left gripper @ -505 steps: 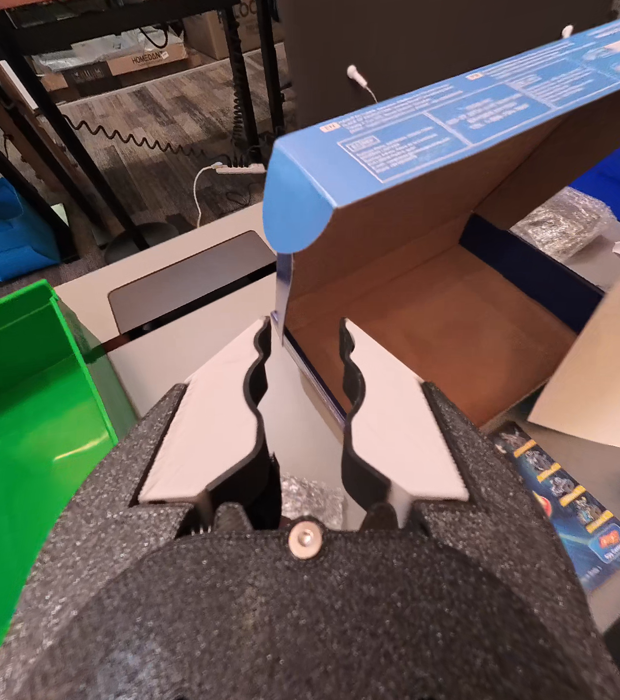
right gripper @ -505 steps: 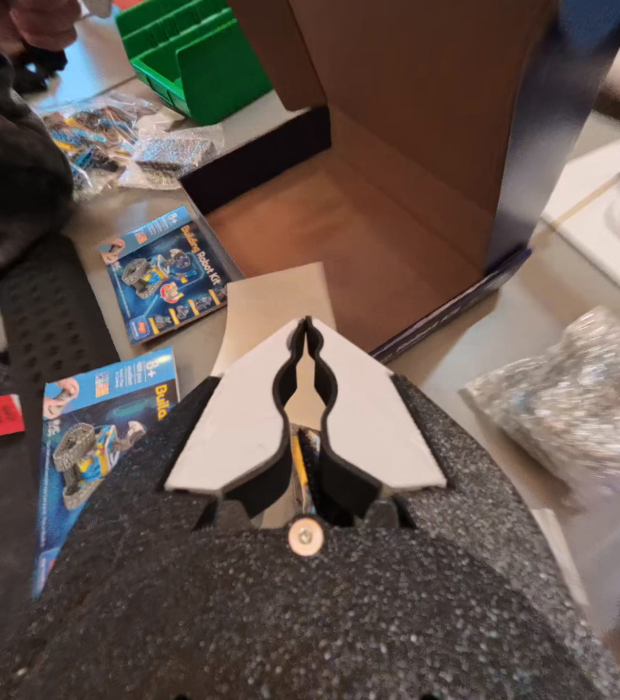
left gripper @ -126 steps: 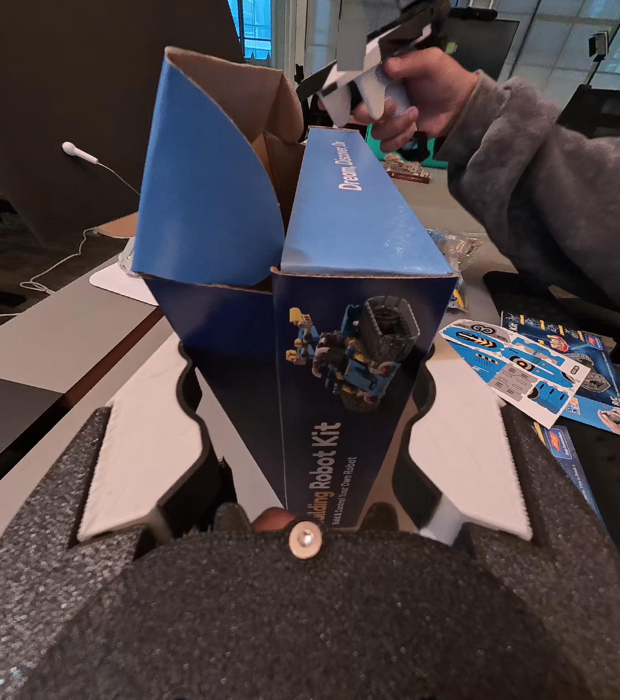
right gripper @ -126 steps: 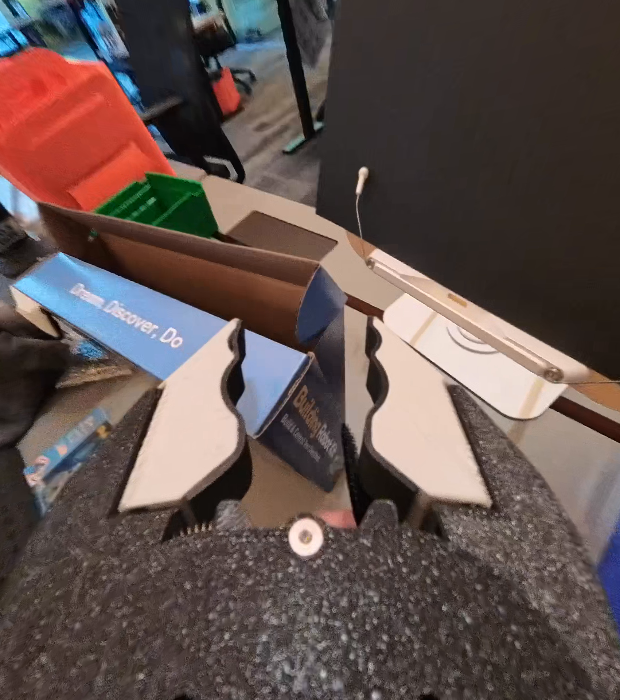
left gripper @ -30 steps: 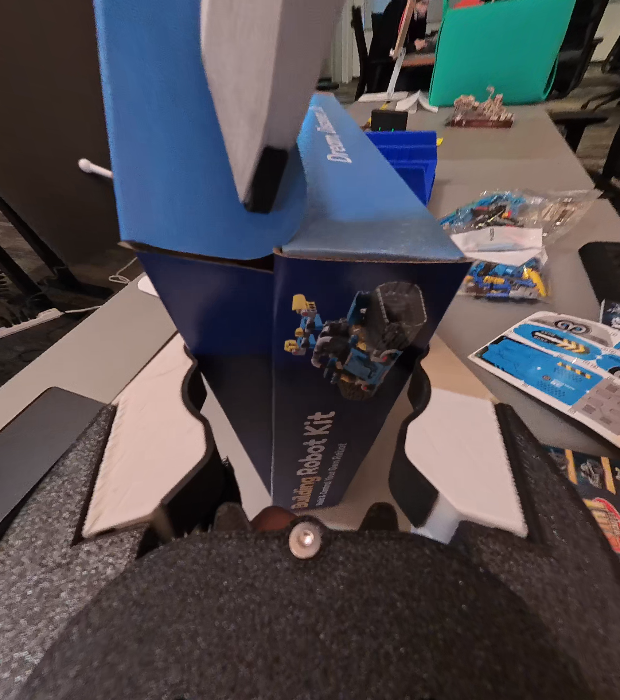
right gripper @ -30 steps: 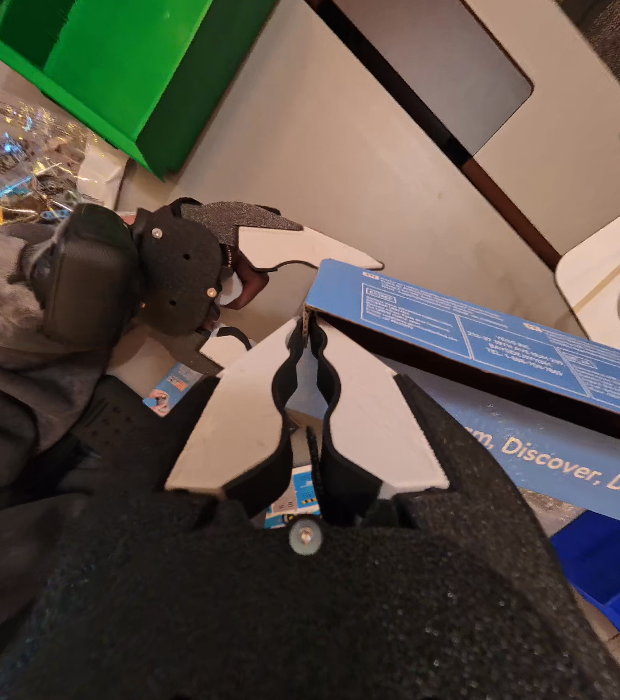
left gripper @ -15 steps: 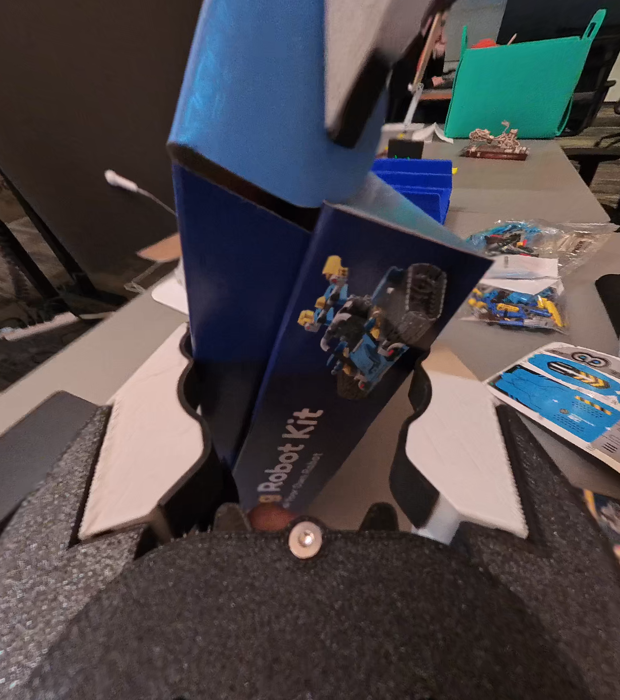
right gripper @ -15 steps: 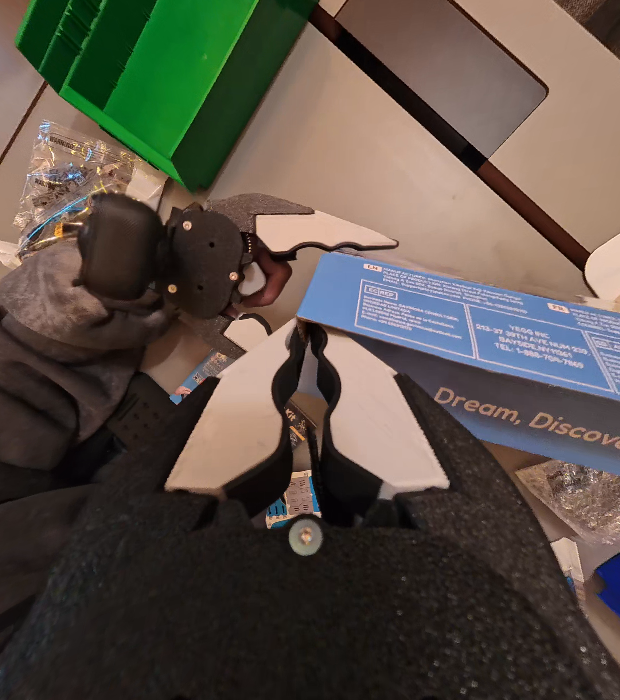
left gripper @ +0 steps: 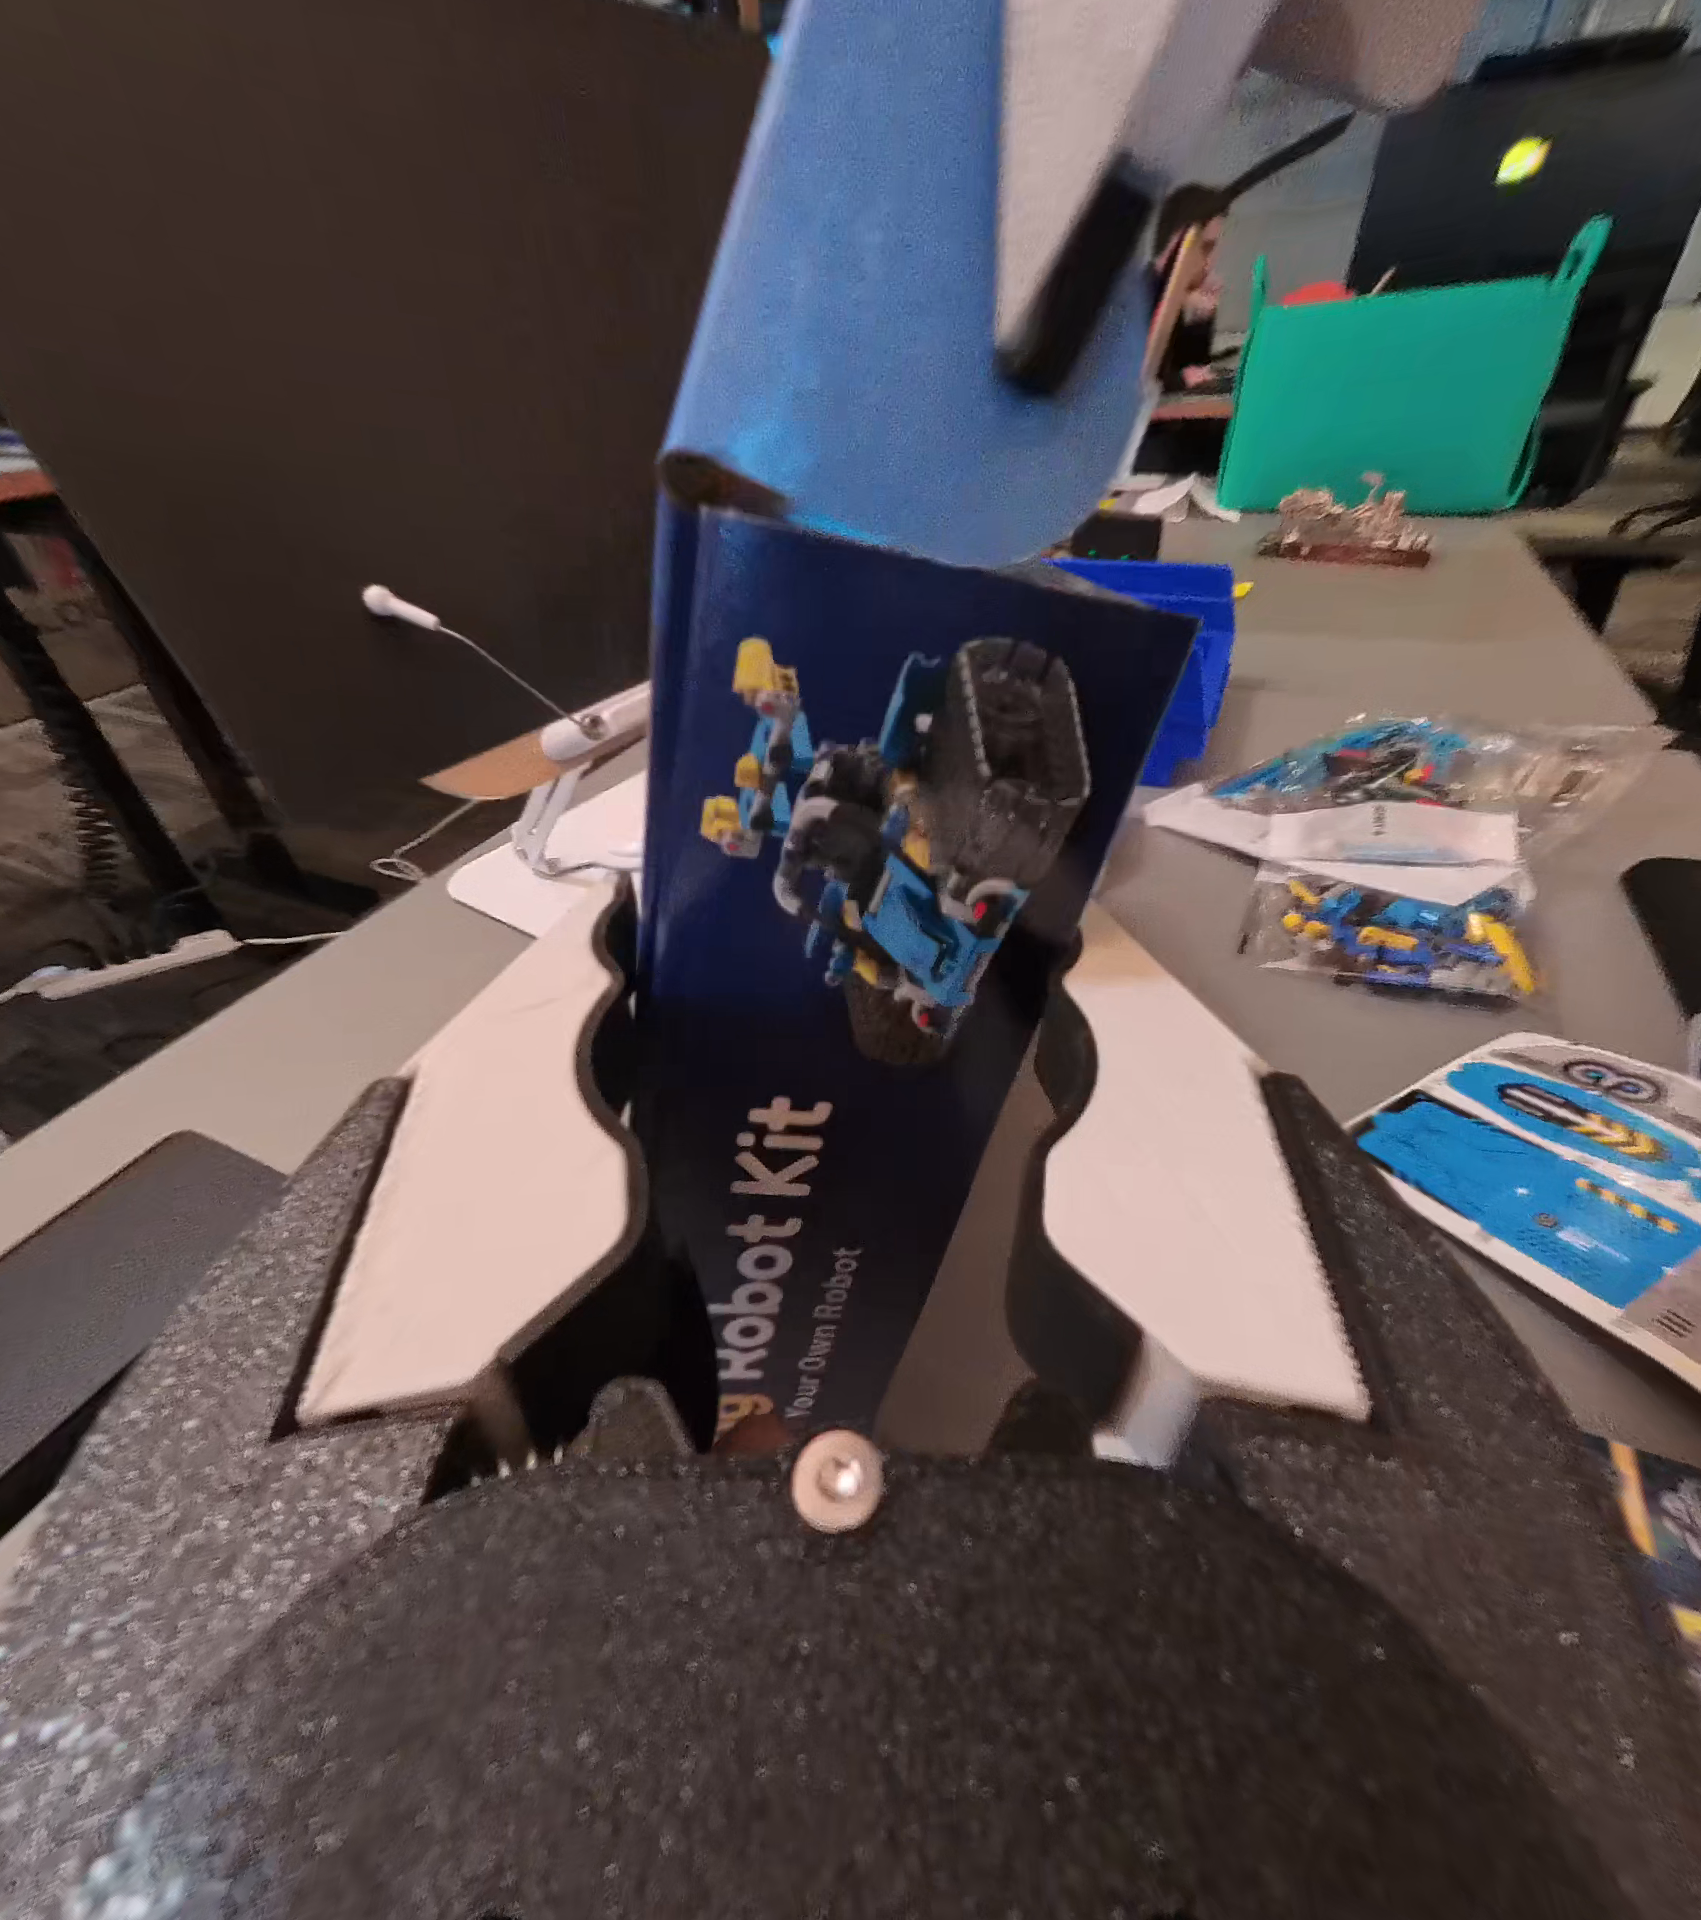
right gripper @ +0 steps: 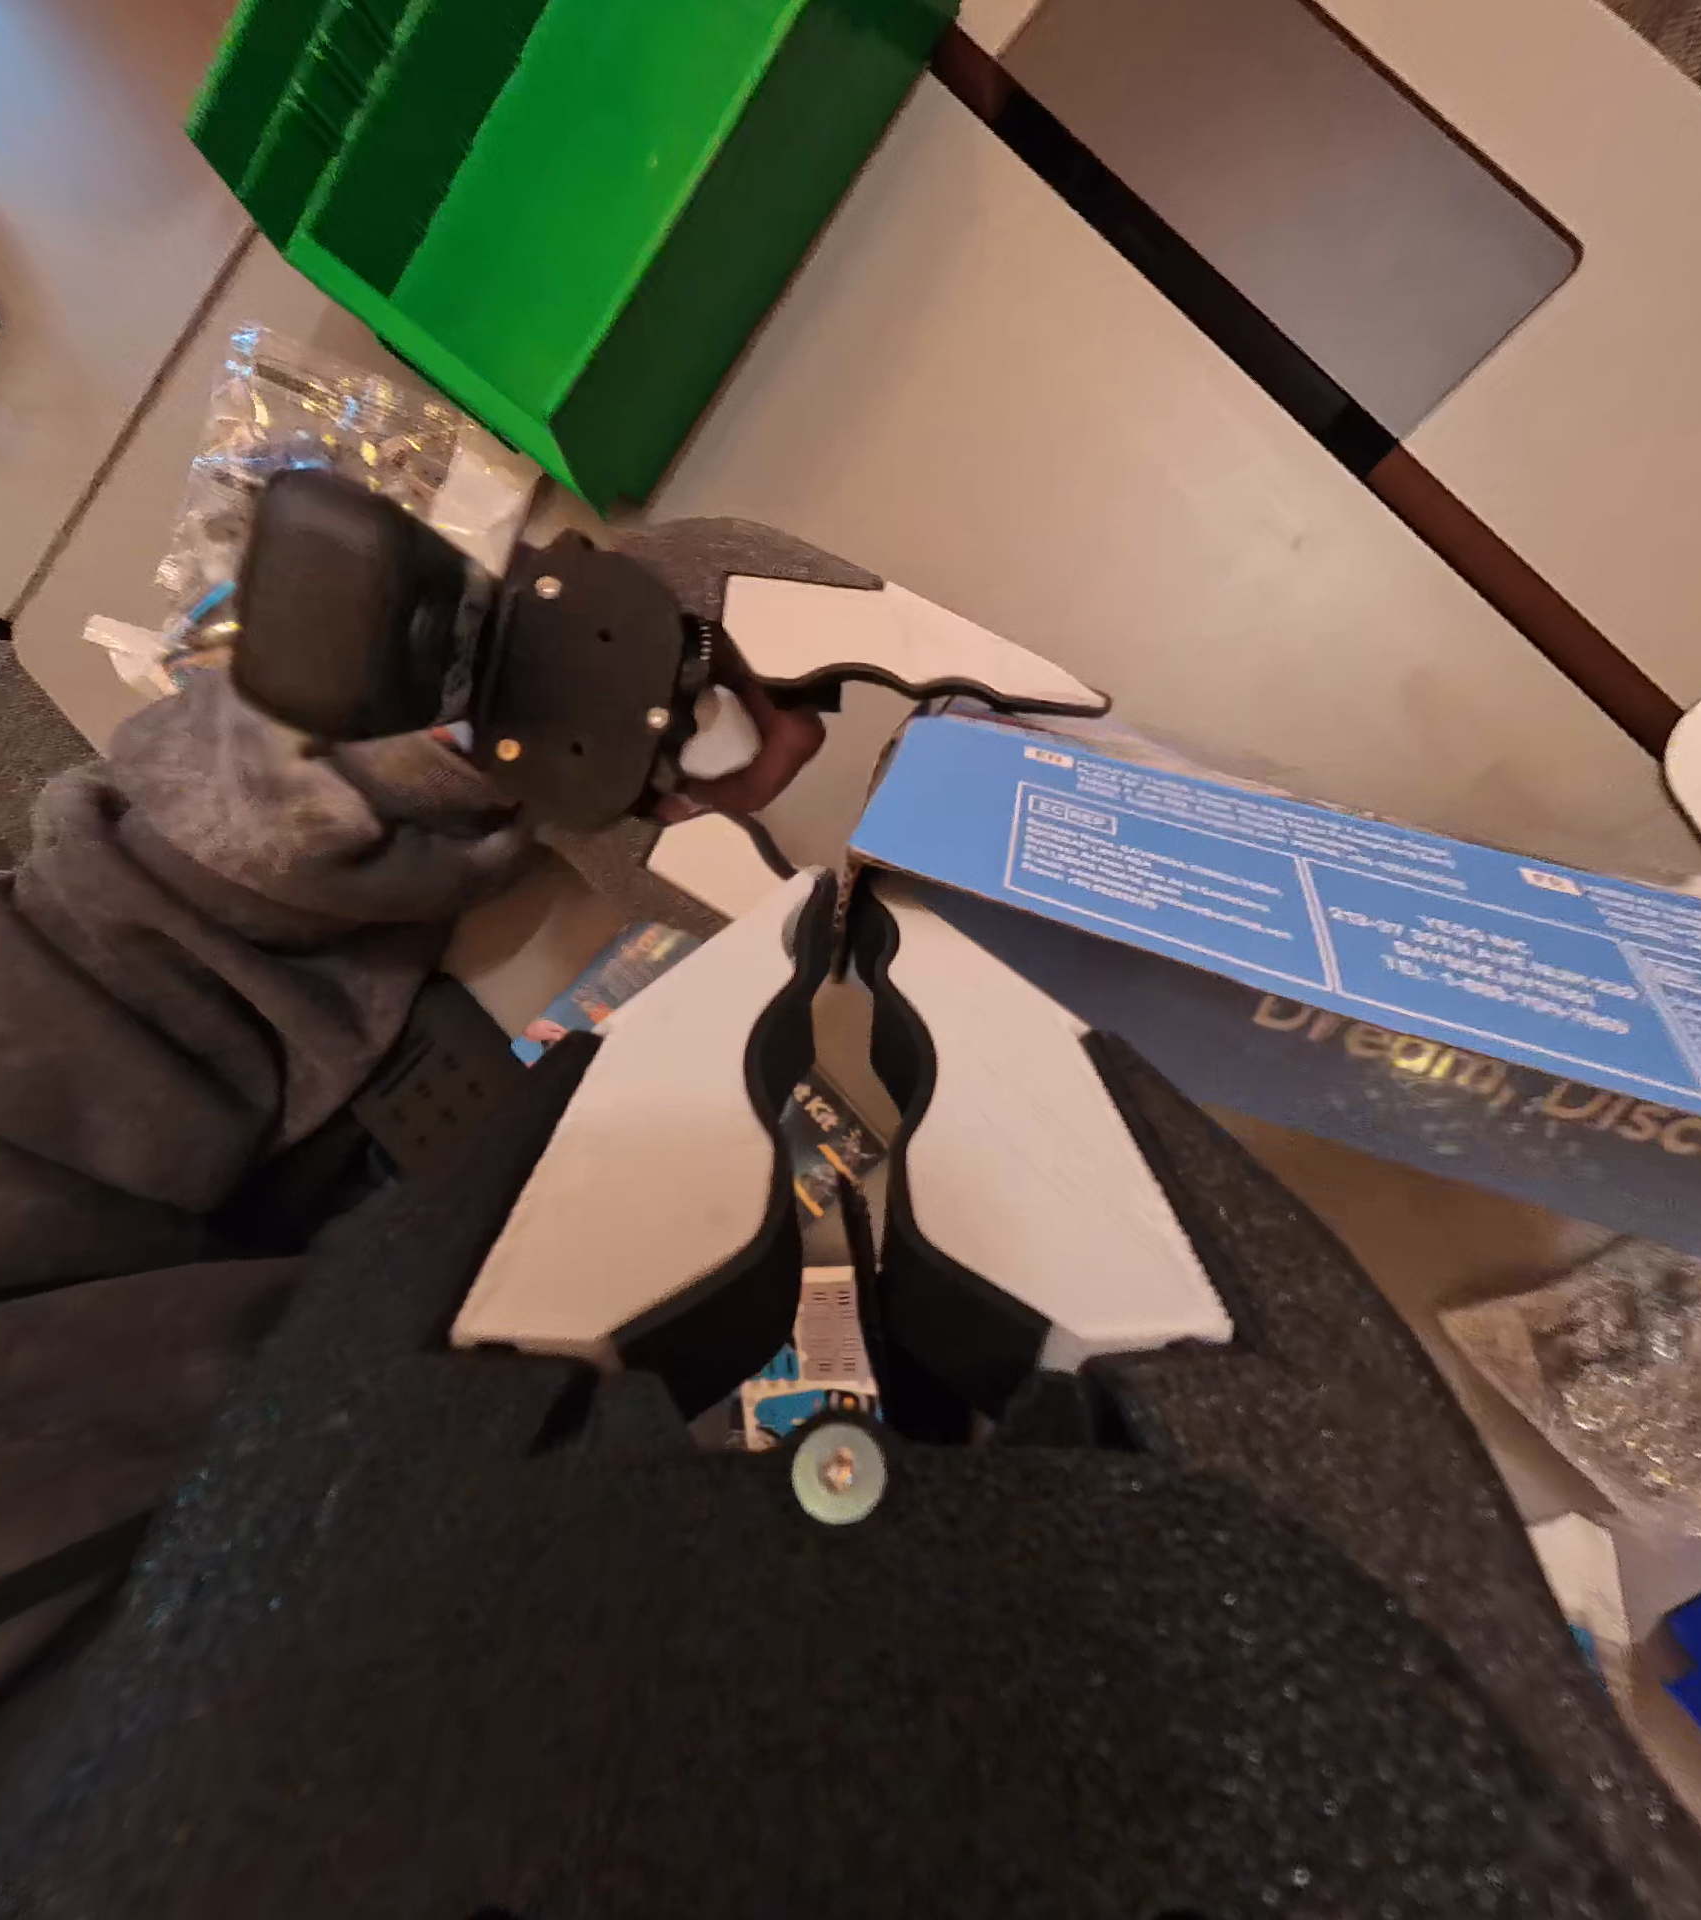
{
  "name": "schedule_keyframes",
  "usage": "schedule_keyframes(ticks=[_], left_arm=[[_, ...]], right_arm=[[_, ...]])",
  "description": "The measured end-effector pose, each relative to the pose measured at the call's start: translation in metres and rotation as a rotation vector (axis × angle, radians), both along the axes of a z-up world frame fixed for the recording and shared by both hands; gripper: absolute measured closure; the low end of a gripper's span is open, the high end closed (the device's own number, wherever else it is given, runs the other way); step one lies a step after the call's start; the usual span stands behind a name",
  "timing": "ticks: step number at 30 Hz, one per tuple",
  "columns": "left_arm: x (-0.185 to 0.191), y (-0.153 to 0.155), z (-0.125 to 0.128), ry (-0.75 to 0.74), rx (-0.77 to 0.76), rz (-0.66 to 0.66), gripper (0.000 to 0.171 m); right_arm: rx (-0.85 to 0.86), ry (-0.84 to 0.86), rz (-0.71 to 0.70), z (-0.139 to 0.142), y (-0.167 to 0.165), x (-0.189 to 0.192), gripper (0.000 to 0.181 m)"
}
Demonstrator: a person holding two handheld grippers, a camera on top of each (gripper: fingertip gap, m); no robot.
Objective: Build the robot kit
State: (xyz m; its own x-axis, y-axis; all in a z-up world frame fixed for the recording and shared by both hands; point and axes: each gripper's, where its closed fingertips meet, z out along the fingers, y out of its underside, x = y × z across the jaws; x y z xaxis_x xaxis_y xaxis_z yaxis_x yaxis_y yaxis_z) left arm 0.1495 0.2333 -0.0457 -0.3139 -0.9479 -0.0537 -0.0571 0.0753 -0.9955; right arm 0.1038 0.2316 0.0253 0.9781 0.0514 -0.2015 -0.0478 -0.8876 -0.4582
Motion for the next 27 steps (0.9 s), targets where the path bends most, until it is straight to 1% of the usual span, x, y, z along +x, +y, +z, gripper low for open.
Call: schedule_keyframes(ticks=[1,3,6,12,19,20,21,22,23,25,27], left_arm=[[-0.001,0.003,0.000,-0.001,-0.007,-0.005,0.094],[0.000,0.003,-0.006,0.017,0.016,0.000,0.095],[0.002,0.002,-0.010,0.027,0.007,0.000,0.095],[0.002,0.002,-0.015,0.050,-0.005,-0.020,0.097],[0.003,0.001,-0.022,0.071,-0.029,-0.047,0.099],[0.003,0.001,-0.023,0.071,-0.026,-0.052,0.099],[0.002,0.000,-0.023,0.068,-0.031,-0.059,0.100],[0.002,0.000,-0.022,0.064,-0.046,-0.065,0.100],[0.002,0.000,-0.022,0.067,-0.056,-0.070,0.101],[0.002,0.000,-0.029,0.092,-0.048,-0.082,0.101],[0.004,-0.001,-0.030,0.092,-0.058,-0.079,0.101]], right_arm=[[-0.006,0.010,-0.001,0.000,0.001,-0.002,0.180],[-0.016,-0.031,0.001,-0.005,0.002,-0.002,0.180],[-0.011,-0.089,0.009,-0.008,0.004,0.001,0.180],[0.038,-0.123,0.050,-0.013,0.008,0.002,0.180],[0.054,-0.126,0.032,-0.017,0.010,0.003,0.180],[0.046,-0.139,0.041,-0.019,0.010,0.004,0.180],[0.032,-0.191,0.048,-0.019,0.007,0.011,0.181],[0.047,-0.212,0.045,-0.016,0.008,0.016,0.181],[0.053,-0.168,0.029,-0.016,0.010,0.011,0.181],[0.049,-0.156,0.020,-0.023,0.012,0.009,0.181],[0.047,-0.154,0.003,-0.023,0.012,0.011,0.181]])
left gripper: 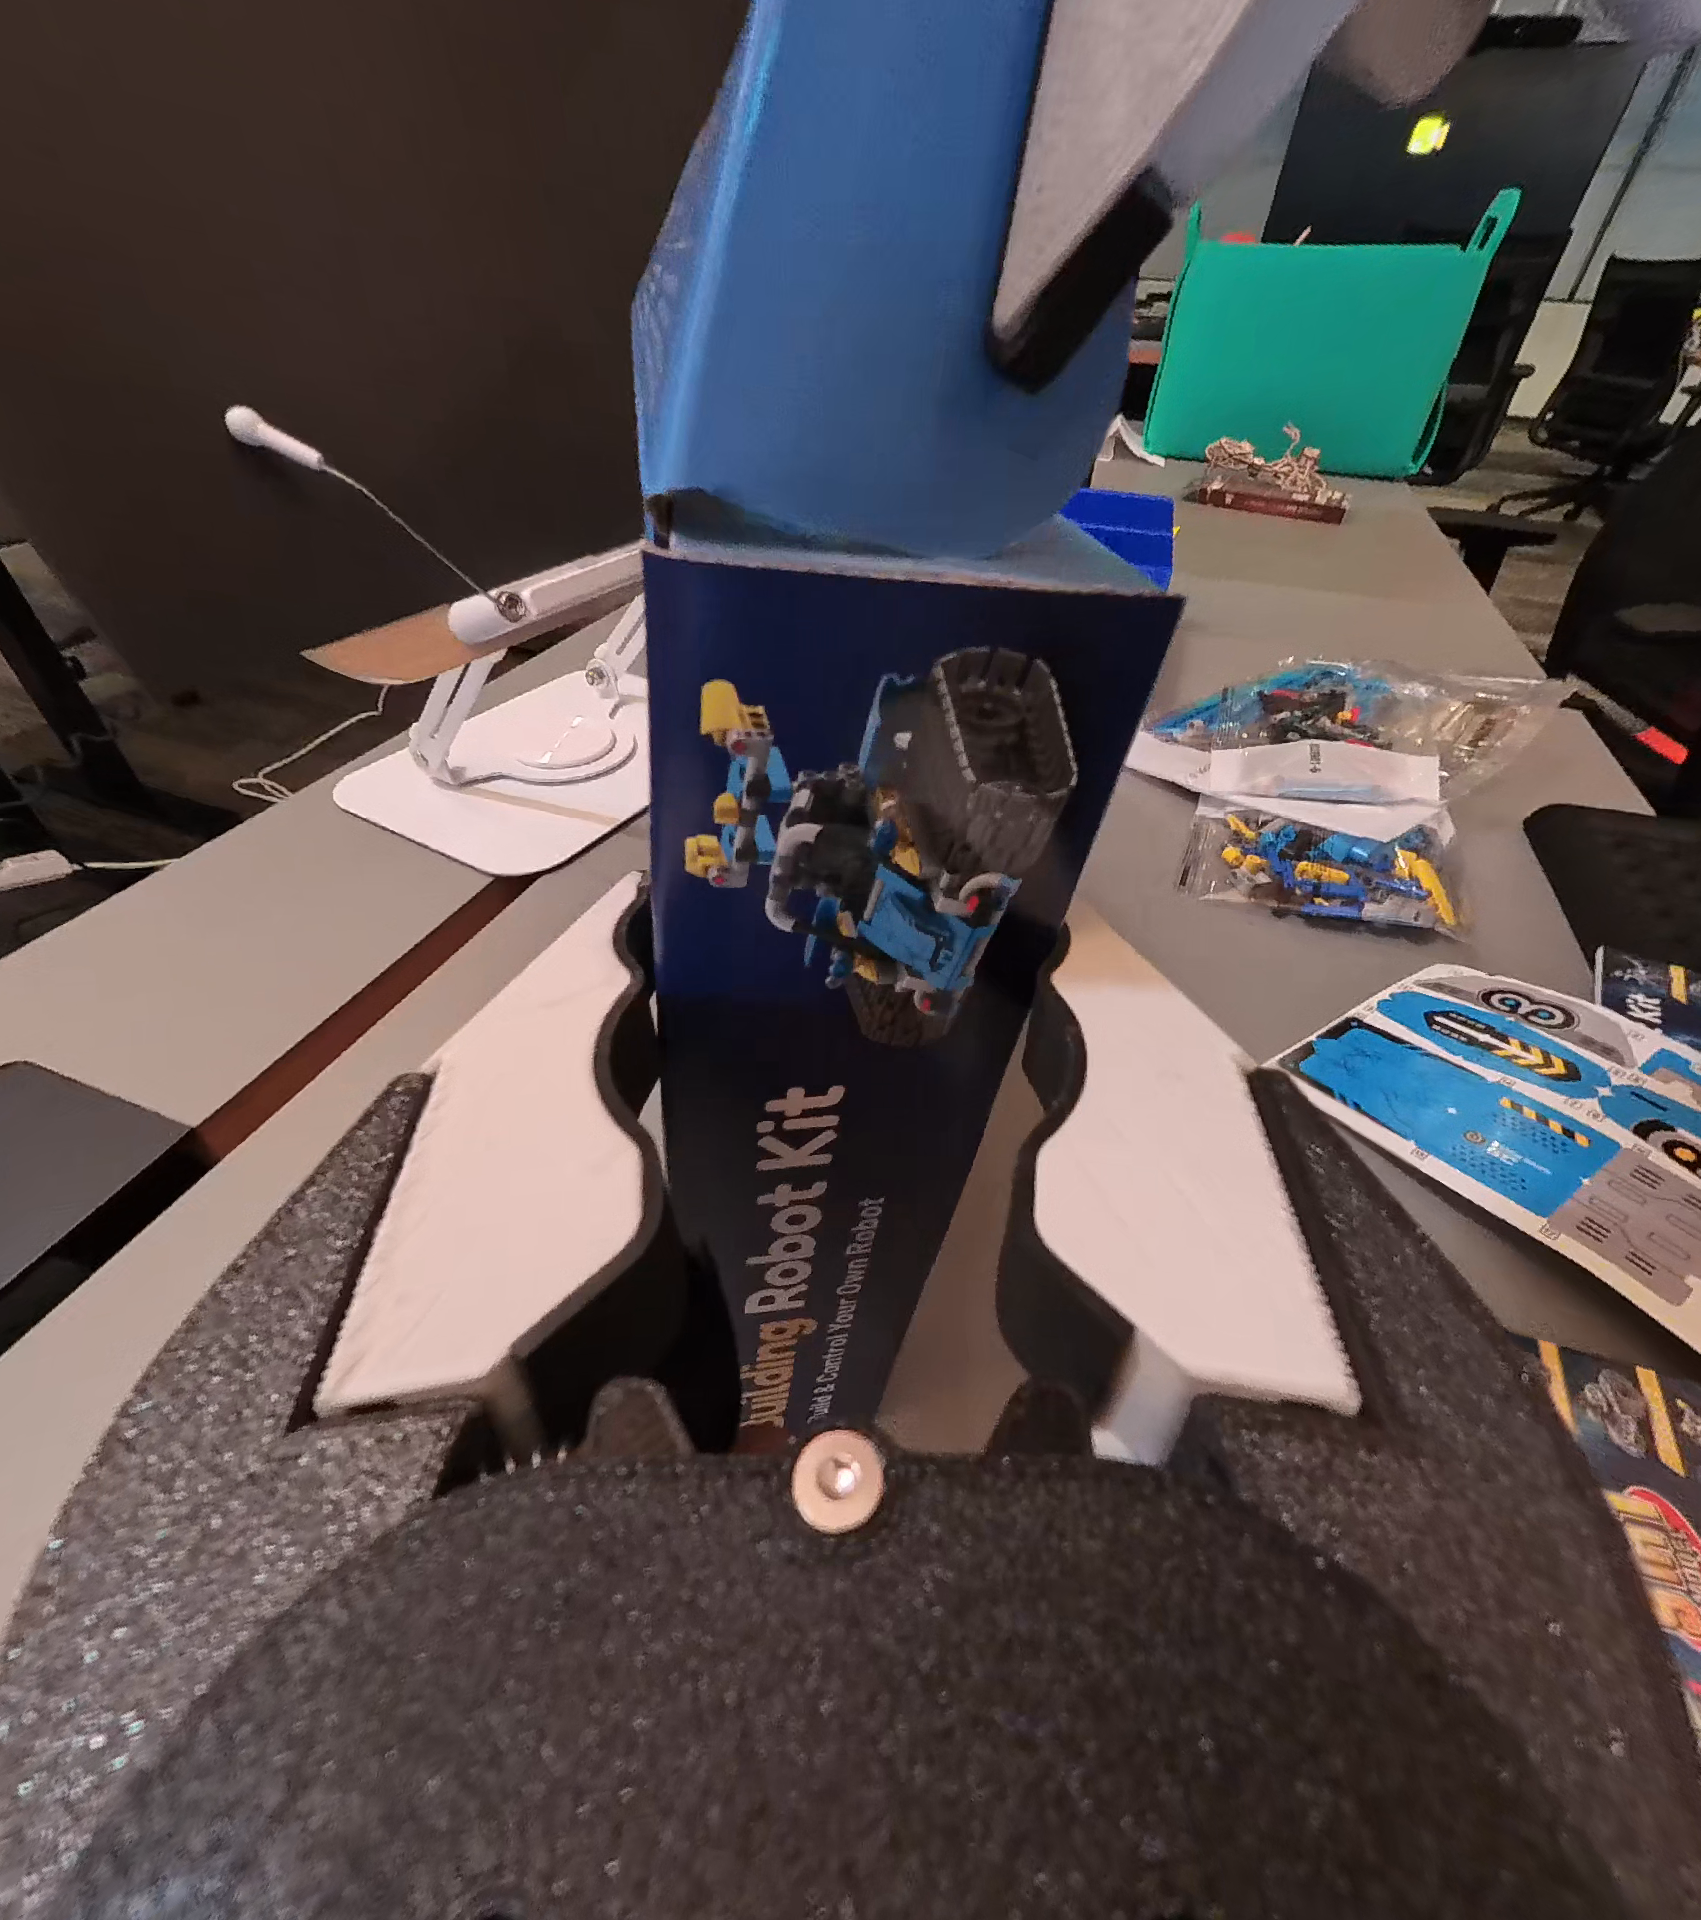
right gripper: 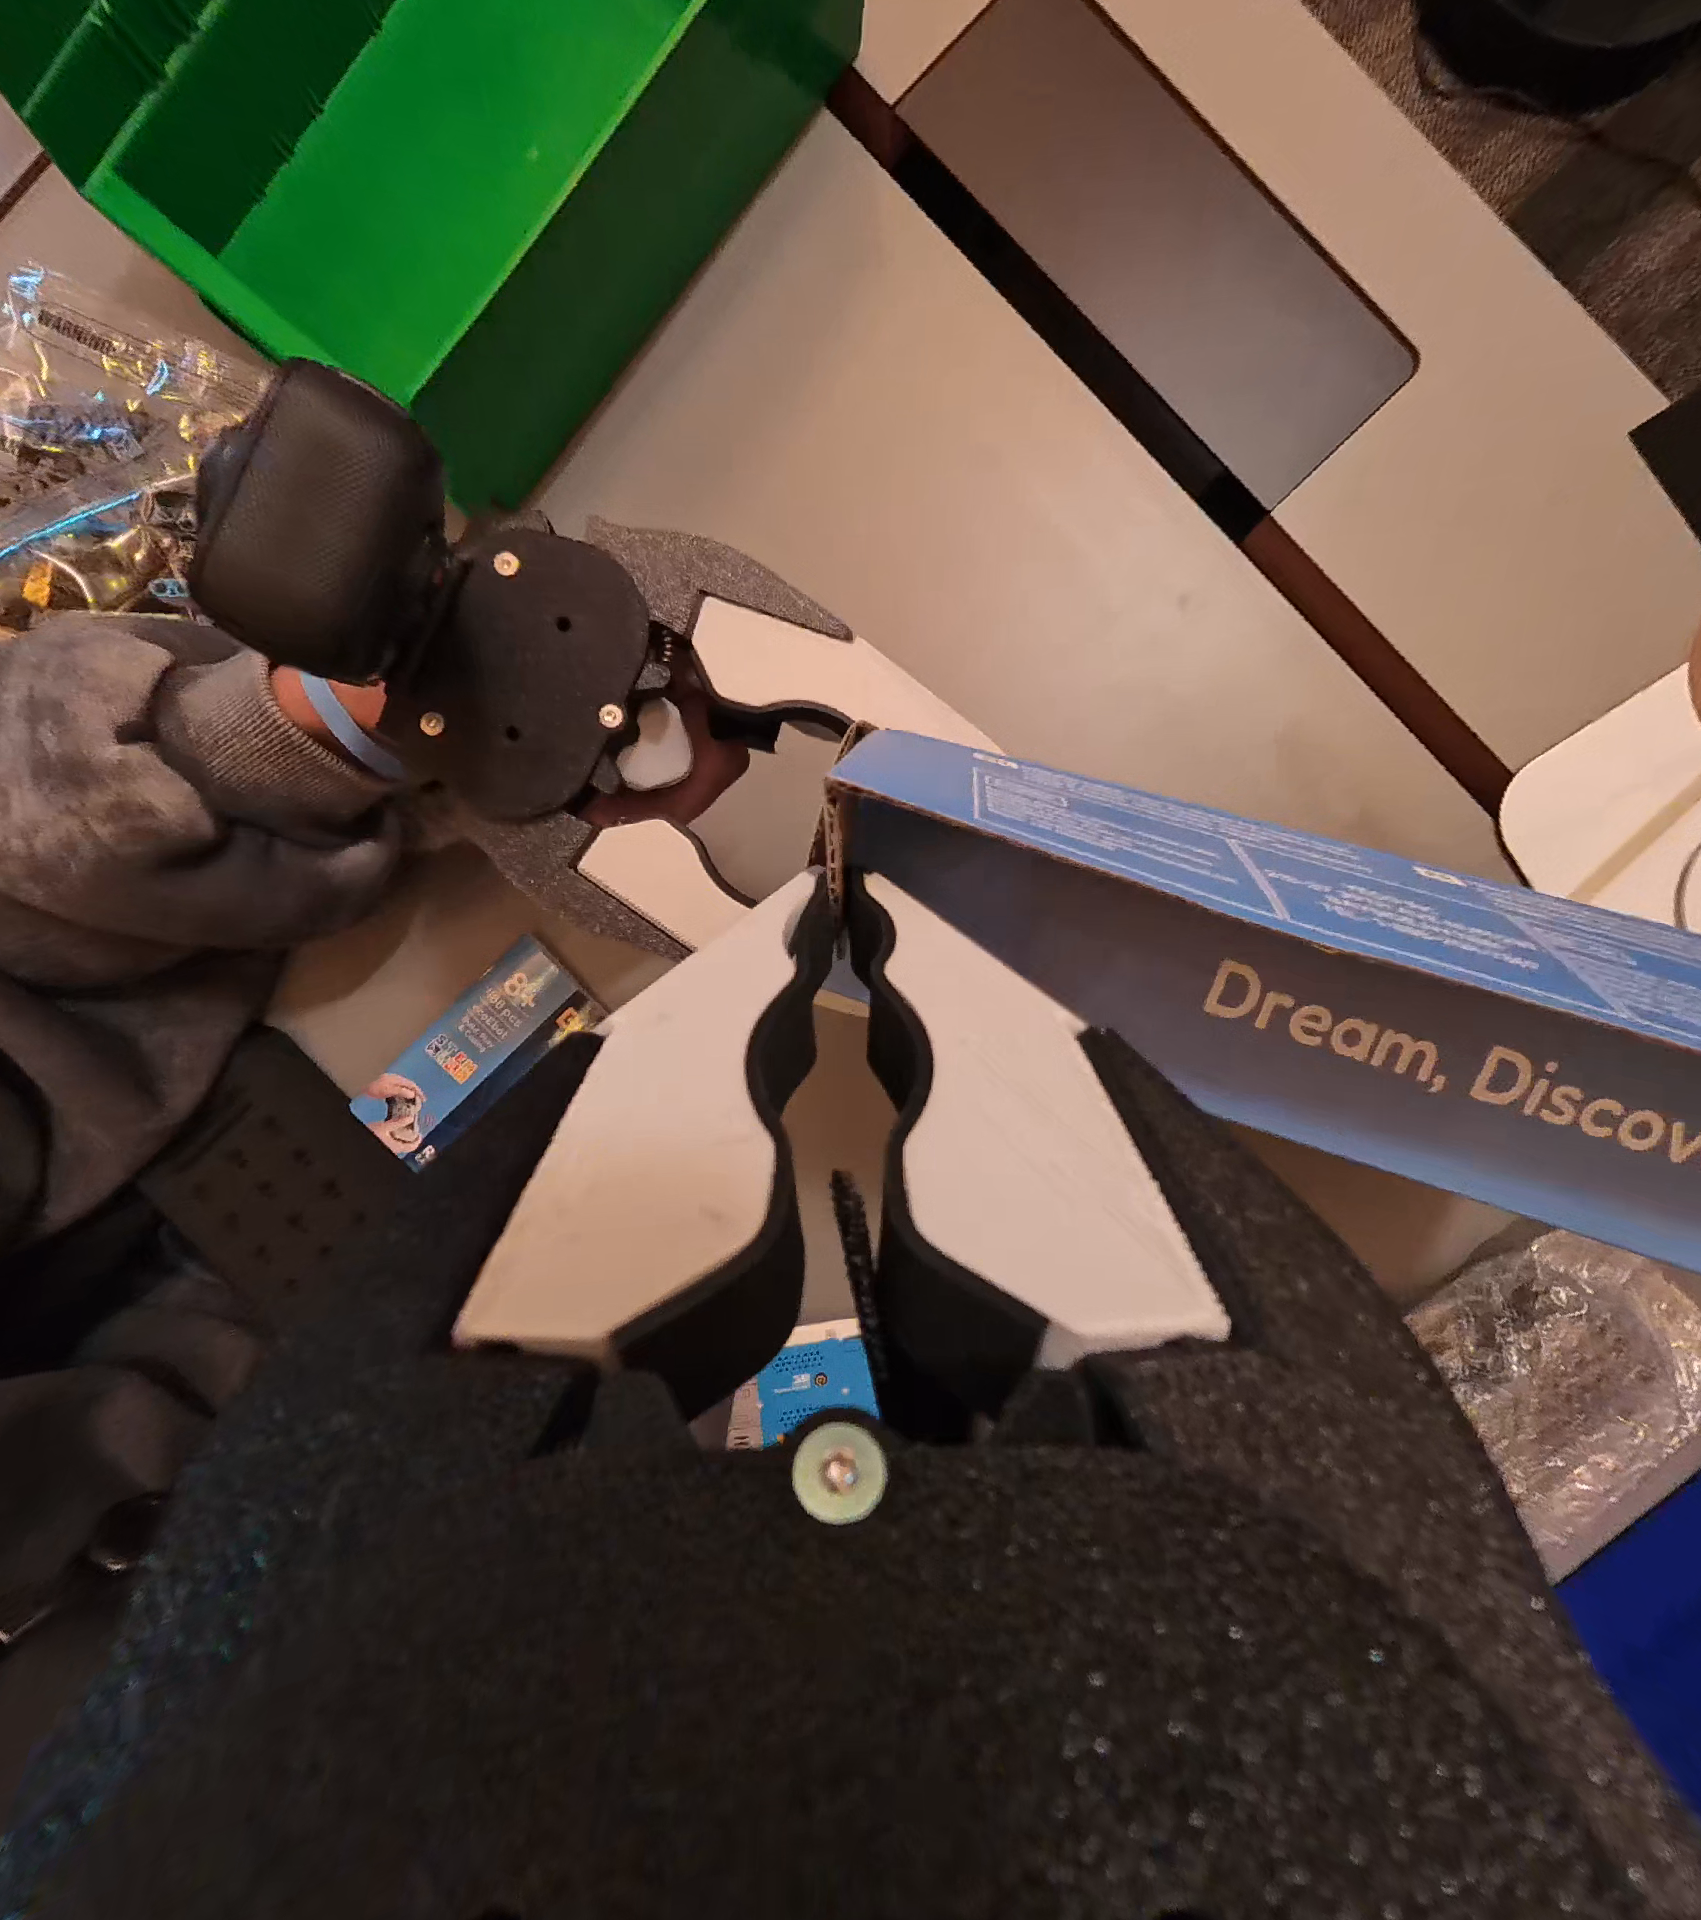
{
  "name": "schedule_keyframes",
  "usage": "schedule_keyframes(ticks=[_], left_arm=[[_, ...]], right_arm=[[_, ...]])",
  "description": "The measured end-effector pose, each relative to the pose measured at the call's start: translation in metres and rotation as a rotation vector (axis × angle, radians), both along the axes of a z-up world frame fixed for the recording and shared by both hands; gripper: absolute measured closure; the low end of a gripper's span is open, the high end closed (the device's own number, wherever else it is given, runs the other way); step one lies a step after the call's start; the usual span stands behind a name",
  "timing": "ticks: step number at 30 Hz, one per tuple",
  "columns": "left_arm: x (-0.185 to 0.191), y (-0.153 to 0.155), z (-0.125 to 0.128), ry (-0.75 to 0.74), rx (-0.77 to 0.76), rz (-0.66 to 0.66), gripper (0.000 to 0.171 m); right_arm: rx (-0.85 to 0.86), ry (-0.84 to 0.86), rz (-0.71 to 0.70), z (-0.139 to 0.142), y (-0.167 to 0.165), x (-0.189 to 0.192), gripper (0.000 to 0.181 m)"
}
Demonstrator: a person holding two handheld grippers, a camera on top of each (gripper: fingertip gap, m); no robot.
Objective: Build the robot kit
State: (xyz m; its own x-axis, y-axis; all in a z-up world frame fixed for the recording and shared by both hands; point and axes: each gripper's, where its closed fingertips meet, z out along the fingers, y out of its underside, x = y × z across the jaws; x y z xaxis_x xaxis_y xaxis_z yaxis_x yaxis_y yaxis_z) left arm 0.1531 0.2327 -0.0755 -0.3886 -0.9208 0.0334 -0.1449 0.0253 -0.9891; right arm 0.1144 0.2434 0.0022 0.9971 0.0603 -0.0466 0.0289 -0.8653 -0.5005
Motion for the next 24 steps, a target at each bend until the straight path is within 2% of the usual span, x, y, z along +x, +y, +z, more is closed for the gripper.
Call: schedule_keyframes(ticks=[5,11,16,17,18,19,21,24], left_arm=[[0.000,0.001,0.000,0.001,-0.011,0.003,0.102],[0.002,0.004,-0.002,0.024,-0.042,0.009,0.102],[0.001,0.007,-0.002,0.030,-0.077,0.001,0.102],[0.001,0.007,-0.002,0.031,-0.076,-0.002,0.102],[-0.001,0.007,-0.002,0.035,-0.078,-0.009,0.102],[-0.003,0.008,-0.002,0.038,-0.082,-0.023,0.102],[-0.011,0.010,-0.002,0.045,-0.090,-0.068,0.102],[-0.022,0.012,-0.002,0.060,-0.094,-0.131,0.102]], right_arm=[[-0.002,0.066,-0.050,-0.001,0.004,-0.003,0.181],[0.026,0.018,-0.087,-0.013,0.007,-0.004,0.180],[0.207,-0.001,-0.080,-0.015,0.011,-0.003,0.179],[0.238,-0.018,-0.073,-0.014,0.006,-0.002,0.175],[0.265,-0.044,-0.057,-0.011,-0.002,0.000,0.156],[0.298,-0.080,-0.043,-0.006,-0.013,0.004,0.150],[0.375,-0.138,-0.024,0.007,-0.044,0.019,0.151],[0.510,-0.297,-0.188,0.032,-0.098,0.092,0.151]])
